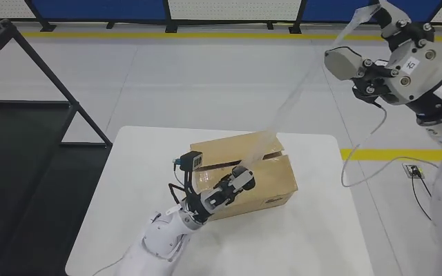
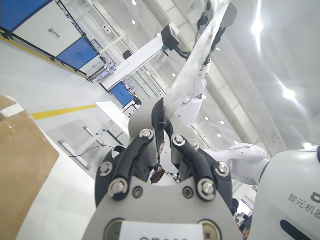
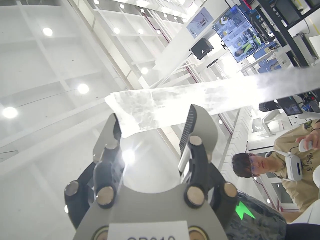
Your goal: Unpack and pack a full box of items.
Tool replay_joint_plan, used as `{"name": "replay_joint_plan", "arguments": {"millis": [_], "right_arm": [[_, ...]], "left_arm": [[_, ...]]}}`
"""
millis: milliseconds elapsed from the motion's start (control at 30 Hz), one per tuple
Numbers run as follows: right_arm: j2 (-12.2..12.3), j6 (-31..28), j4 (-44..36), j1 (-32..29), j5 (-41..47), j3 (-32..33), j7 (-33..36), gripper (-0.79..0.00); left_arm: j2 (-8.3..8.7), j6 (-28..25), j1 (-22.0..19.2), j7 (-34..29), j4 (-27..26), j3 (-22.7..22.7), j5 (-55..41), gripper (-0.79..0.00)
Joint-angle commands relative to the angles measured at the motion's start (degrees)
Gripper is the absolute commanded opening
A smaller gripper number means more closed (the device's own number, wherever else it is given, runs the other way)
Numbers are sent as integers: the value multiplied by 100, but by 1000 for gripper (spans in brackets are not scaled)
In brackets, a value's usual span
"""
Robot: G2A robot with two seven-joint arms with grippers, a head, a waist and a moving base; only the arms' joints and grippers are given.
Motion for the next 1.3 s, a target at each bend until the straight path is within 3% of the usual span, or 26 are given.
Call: {"name": "replay_joint_plan", "arguments": {"millis": [0,200,667,1267], "right_arm": [[27,186,149,14,-42,5,-4,0],[91,591,654,81,-3,-3,161,0],[250,1316,1244,232,-344,30,651,0],[407,1654,2176,173,-1509,145,2305,0]], "left_arm": [[46,139,154,-26,-278,-204,63,-785],[133,383,450,1,-847,-644,73,-785],[228,612,610,-4,-1279,-1007,230,-785],[375,978,865,67,-1724,-1692,652,-785]]}}
